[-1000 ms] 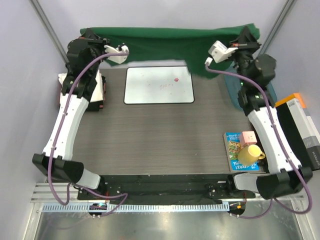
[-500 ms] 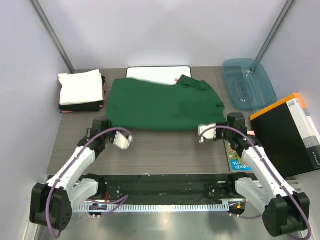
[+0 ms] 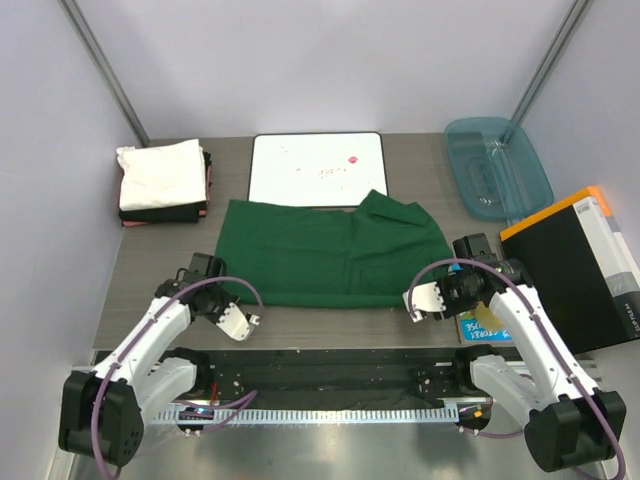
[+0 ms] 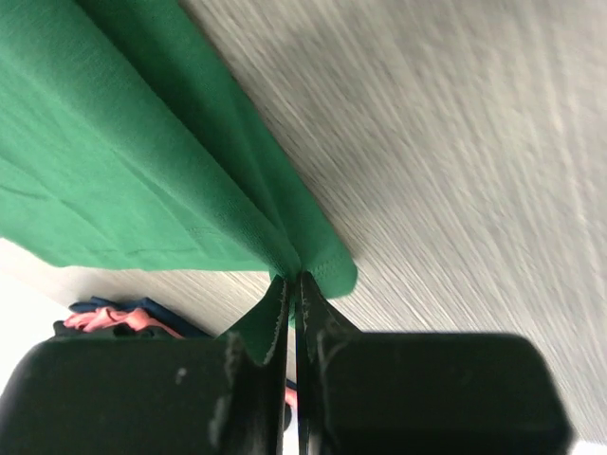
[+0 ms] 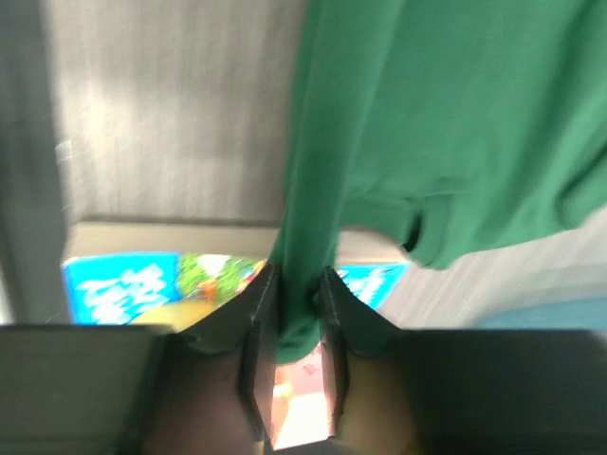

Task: Fold and stack the t-shirts
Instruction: Fold the flattened tshirt in 1/3 of the way

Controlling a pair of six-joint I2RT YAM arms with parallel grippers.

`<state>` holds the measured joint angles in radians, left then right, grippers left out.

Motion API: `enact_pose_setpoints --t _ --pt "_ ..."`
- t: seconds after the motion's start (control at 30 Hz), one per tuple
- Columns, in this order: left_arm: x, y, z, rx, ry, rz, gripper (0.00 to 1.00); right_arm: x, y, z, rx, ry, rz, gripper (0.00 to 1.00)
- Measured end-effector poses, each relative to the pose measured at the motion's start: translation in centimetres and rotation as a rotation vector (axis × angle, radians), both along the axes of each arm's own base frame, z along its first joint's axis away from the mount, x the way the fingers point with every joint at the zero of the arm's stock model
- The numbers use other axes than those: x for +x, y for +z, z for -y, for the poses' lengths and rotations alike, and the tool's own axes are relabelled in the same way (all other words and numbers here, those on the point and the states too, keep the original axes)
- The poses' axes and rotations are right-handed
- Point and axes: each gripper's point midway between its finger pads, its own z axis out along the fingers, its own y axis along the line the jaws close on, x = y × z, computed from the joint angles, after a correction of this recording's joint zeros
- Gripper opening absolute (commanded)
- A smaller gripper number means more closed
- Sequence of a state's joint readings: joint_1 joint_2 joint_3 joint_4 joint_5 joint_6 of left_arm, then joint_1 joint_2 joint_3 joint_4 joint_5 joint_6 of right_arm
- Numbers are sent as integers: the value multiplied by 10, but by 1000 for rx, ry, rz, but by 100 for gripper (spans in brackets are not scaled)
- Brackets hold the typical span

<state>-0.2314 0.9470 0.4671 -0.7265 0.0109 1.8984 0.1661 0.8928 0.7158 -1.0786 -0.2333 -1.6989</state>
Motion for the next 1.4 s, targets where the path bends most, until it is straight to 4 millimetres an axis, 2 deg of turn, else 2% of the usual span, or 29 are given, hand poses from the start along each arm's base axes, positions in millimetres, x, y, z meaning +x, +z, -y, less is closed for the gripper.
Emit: enact_pose_setpoints --t 0.07,0.1,0.13,0.2,0.23,0.4,0.5,0.53,0.57,0.67,0.73,0.9,0.97,1.0,1.07,1.1,1.17,1.23,1.33,1.4 --pt "-5 4 -2 12 -4 -28 4 -8 1 4 -21 -3 -36 69" --pt "-7 7 -3 19 -6 -39 10 -13 3 6 -33 2 -53 70" --pt "-9 9 -4 25 -10 -46 28 -16 4 7 -39 4 -62 72" --pt "-15 15 -6 40 -23 -63 42 -21 7 11 -58 11 -74 74" --pt "-19 17 -7 45 -23 -73 61 -21 8 12 -67 11 -70 74" --pt "-29 34 -10 53 -40 -82 63 -13 9 18 -94 -18 -47 74" --pt "-29 41 -10 57 -46 -91 65 5 11 18 -97 -60 -38 73" --pt "-27 45 -9 56 -44 -89 68 21 13 17 -94 -94 -21 73" --pt "-23 47 -8 53 -42 -85 69 23 13 17 -93 -98 -18 72" --pt "4 57 0 15 -6 -44 74 59 18 14 -59 -211 25 68" --pt "30 62 6 -18 40 2 71 91 22 9 -12 -326 53 68" --pt "114 57 20 -97 229 61 65 184 28 -7 152 -652 86 70" --pt "152 61 29 -140 306 82 65 212 30 -10 222 -763 94 73" --pt "169 64 32 -164 335 102 65 225 29 -11 256 -814 100 73" --pt "203 72 41 -219 387 141 65 238 25 -9 303 -898 98 73" --pt "213 74 43 -234 400 153 65 241 23 -8 317 -927 93 73" --pt "231 74 46 -250 422 172 63 249 17 -3 345 -997 72 73" --pt "239 69 45 -242 437 174 63 260 14 4 373 -1051 62 72" --pt "237 56 39 -203 457 150 62 271 9 18 406 -1120 45 69" --pt "227 52 36 -178 455 108 62 272 9 26 408 -1133 38 66"
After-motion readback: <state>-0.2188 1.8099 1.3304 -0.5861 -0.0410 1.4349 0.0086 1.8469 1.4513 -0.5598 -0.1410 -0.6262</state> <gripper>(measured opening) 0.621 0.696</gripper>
